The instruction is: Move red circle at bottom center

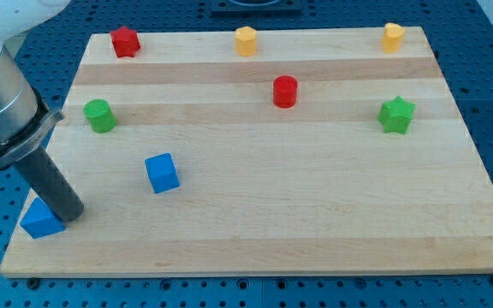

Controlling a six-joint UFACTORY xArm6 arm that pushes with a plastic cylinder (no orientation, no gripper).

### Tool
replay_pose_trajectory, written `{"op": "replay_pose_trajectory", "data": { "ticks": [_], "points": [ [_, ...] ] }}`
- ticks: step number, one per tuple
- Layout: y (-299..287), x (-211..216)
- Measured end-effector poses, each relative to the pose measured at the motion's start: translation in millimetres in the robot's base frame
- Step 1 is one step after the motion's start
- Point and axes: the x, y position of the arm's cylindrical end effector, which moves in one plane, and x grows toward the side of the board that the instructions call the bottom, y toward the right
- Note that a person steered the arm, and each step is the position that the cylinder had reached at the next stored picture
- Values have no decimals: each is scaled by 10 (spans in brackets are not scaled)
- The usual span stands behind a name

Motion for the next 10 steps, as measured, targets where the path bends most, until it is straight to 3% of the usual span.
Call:
{"op": "replay_pose_trajectory", "data": {
  "ticks": [2,4,6,7,8,10],
  "points": [
    [0,-317],
    [287,-1329],
    [1508,-2417],
    [2206,-2740],
    [2805,-2739],
    [3019,-2314]
  ]
}}
